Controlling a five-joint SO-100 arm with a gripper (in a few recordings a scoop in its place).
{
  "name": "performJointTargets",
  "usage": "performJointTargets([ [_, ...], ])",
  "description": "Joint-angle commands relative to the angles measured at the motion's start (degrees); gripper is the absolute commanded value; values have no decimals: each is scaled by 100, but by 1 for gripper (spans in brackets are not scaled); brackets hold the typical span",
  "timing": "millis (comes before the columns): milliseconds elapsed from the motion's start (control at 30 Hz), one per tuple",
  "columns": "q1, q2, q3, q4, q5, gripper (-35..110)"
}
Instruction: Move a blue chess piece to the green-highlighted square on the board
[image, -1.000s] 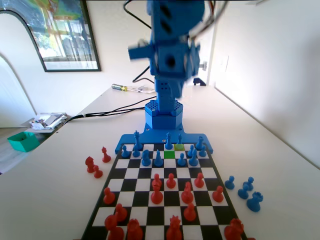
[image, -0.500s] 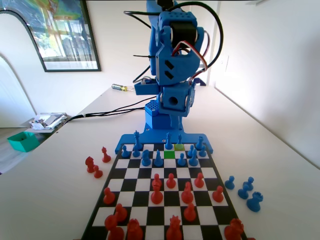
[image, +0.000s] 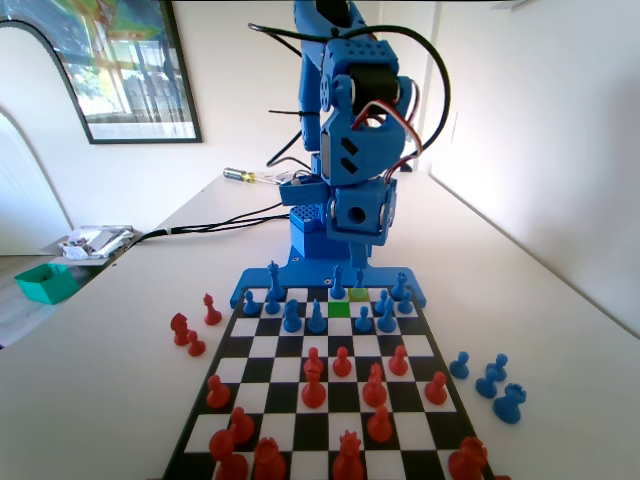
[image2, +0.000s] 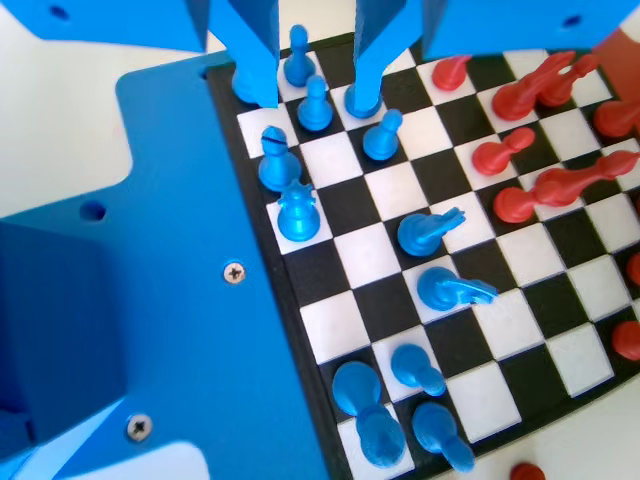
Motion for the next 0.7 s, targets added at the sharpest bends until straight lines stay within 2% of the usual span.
performJointTargets([
  [0, -158, 62, 132, -97, 18, 14],
  [667, -229, -264, 870, -1107, 18, 13],
])
